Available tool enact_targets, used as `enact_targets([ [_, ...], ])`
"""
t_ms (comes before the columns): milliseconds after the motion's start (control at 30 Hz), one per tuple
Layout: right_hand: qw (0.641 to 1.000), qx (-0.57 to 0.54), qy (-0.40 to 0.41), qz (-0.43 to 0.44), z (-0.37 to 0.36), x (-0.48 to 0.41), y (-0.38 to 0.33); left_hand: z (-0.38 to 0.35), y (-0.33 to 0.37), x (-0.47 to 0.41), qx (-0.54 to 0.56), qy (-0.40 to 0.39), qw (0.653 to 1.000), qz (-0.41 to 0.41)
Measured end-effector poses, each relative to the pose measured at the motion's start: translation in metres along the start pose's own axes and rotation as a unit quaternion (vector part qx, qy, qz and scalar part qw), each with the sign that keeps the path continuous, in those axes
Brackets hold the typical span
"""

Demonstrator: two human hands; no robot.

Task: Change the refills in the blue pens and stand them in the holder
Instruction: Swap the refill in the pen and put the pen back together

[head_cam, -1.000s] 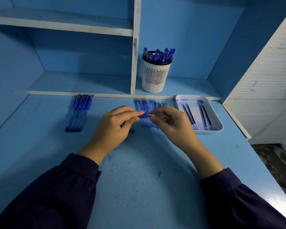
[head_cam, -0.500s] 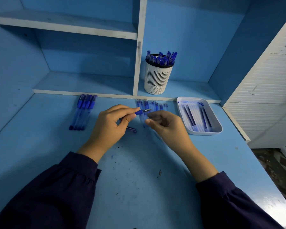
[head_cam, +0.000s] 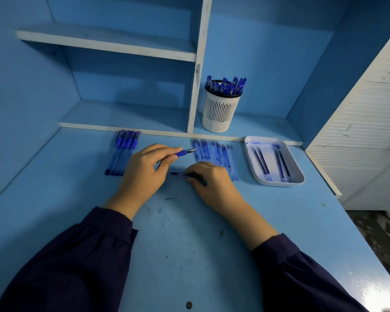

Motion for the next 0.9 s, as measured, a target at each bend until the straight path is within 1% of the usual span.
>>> enact_targets([
  [67, 0.999, -0.015, 0.023, -0.017, 0.003, 0.001, 0.004, 0.0, 0.0, 0.001, 0.003, -0.001, 1.0, 0.006],
  [233, 0.983, -0.105, 0.083, -0.125, 0.018, 0.004, 0.02, -0.003, 0.0, 0.002, 0.009, -0.014, 1.0, 0.007],
  [333, 0.971, -0.148, 0.108, -0.152, 0.027, 0.004, 0.028, -0.003, 0.0, 0.003, 0.016, -0.018, 1.0, 0.01],
  [533, 0.965, -0.169, 0.134, -0.148, 0.034, 0.003, 0.029, -0.004, 0.001, 0.004, 0.023, -0.028, 0.999, 0.016],
  [900, 0.968, -0.148, 0.152, -0.131, 0.035, 0.002, 0.027, -0.005, 0.002, 0.004, 0.029, -0.032, 0.999, 0.023],
])
Point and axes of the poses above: each hand's wrist, its own x-axis away from the middle knuckle, its own z-axis out of the back of the hand, y = z × x, the point moved 3 cm from there along -x, towards the middle knuckle, and after that the axes turned 12 degrees about x, right-handed, at the moved point
